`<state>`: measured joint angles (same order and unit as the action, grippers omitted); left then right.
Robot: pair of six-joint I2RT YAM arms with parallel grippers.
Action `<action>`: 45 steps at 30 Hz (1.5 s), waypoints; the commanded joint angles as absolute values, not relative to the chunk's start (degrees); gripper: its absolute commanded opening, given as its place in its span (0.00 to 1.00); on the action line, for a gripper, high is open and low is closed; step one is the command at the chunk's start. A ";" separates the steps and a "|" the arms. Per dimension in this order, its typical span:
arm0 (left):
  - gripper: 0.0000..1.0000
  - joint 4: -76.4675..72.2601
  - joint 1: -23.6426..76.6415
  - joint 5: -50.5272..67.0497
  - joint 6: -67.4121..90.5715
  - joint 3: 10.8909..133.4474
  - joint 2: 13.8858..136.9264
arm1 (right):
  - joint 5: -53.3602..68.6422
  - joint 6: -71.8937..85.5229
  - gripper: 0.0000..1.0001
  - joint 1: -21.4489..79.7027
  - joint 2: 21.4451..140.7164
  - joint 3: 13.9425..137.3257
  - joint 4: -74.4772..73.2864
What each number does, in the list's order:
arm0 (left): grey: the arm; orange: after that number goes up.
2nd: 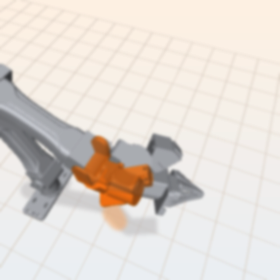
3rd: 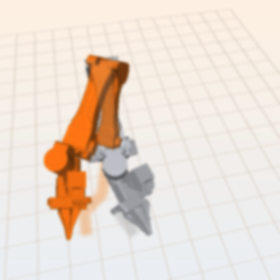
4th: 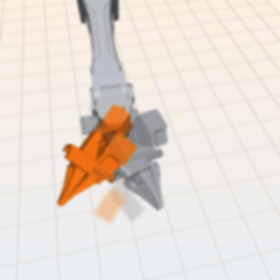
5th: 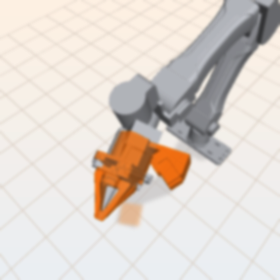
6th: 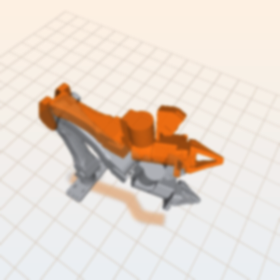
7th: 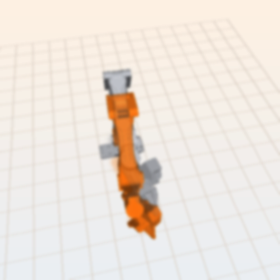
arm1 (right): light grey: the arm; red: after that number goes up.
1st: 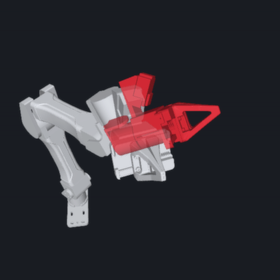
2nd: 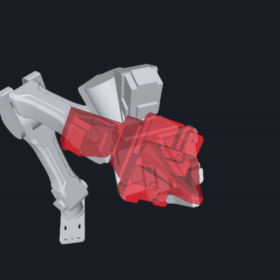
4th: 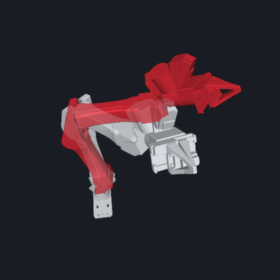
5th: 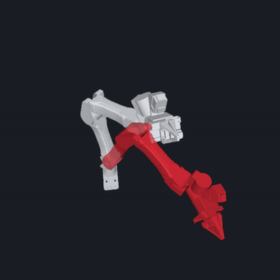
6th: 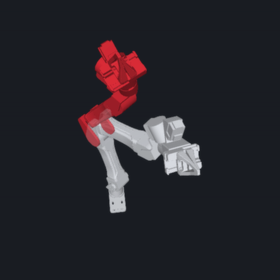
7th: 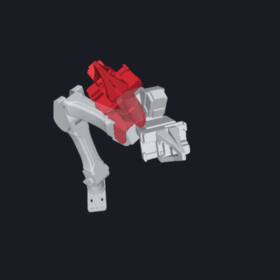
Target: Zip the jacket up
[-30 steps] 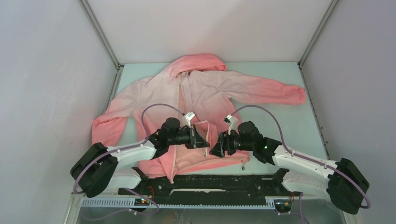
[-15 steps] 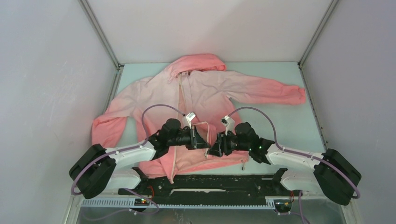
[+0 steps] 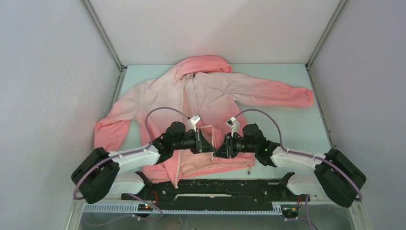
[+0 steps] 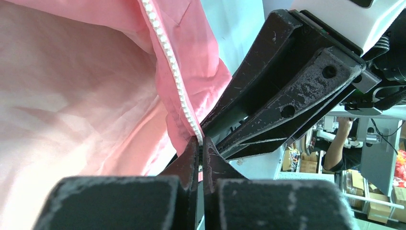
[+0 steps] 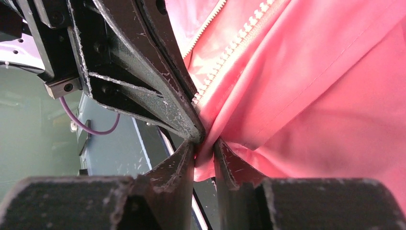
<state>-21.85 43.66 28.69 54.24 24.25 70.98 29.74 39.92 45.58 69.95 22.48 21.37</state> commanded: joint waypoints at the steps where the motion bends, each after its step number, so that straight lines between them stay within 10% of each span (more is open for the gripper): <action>1: 0.00 -23.12 44.04 28.92 54.26 29.33 71.17 | 33.58 39.99 0.23 44.79 72.24 22.52 28.11; 10: 0.03 -20.00 43.90 29.46 52.86 30.83 70.89 | 36.63 36.94 0.00 43.10 73.22 22.51 29.19; 15: 0.63 -1.29 41.87 20.88 45.92 32.25 61.98 | 39.38 30.42 0.00 41.48 70.21 22.68 25.97; 18: 0.74 16.42 40.35 11.01 43.57 33.29 54.00 | 42.69 29.69 0.00 38.99 71.13 22.58 26.20; 26: 0.56 55.22 40.11 -13.17 48.93 39.58 55.03 | 49.25 29.74 0.00 37.18 75.46 22.10 32.20; 42: 0.47 47.97 45.69 -16.59 46.28 44.66 81.47 | 50.53 28.39 0.00 37.65 72.58 21.18 31.43; 45: 0.28 46.57 45.87 -16.11 46.08 44.97 81.50 | 53.98 28.28 0.00 37.13 74.26 22.16 31.47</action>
<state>50.54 45.25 -14.50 47.13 42.63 81.21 49.34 29.45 37.52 73.71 21.15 28.47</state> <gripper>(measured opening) 0.379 0.019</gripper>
